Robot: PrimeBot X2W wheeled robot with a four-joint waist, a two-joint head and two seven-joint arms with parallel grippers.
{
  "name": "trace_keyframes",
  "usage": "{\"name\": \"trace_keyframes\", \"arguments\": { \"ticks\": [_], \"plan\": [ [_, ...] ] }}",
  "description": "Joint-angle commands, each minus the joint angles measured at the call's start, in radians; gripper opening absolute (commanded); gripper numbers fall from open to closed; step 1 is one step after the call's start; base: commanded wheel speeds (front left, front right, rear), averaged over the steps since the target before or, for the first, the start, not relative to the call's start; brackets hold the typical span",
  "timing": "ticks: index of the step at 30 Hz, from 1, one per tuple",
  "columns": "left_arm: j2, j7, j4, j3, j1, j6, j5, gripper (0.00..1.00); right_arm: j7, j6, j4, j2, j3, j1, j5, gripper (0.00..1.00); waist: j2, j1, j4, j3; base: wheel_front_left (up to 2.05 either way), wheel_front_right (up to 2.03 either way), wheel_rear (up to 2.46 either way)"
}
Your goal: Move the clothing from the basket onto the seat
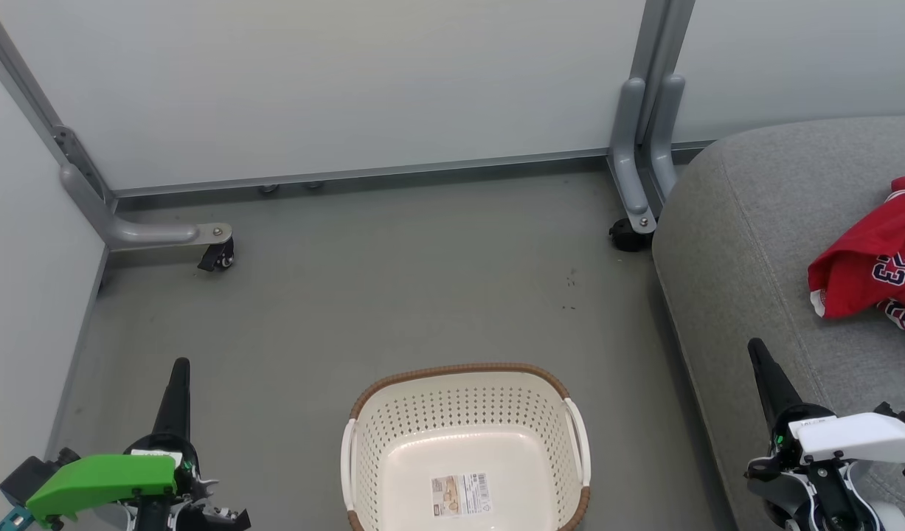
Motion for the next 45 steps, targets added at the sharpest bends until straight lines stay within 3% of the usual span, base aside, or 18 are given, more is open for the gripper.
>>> {"name": "trace_keyframes", "arguments": {
  "ticks": [1,22,45],
  "plan": [
    [0.003,0.007,0.000,0.006,-0.025,-0.007,-0.025,0.00,0.007,-0.001,0.003,-0.003,-0.006,-0.015,0.022,0.00,0.0000,0.0000,0.000,0.001,0.00,0.00,0.00],
    [-0.001,0.049,0.022,0.022,-0.064,-0.009,-0.170,0.00,0.048,-0.001,0.031,0.009,-0.024,-0.047,0.160,0.00,0.0000,0.0000,0.002,0.013,0.00,0.00,0.00],
    [-0.007,0.055,0.022,0.029,-0.060,-0.008,-0.158,0.00,0.054,-0.001,0.032,0.014,-0.032,-0.046,0.148,0.00,0.0000,0.0000,0.002,0.013,0.00,0.00,0.00]
  ]
}}
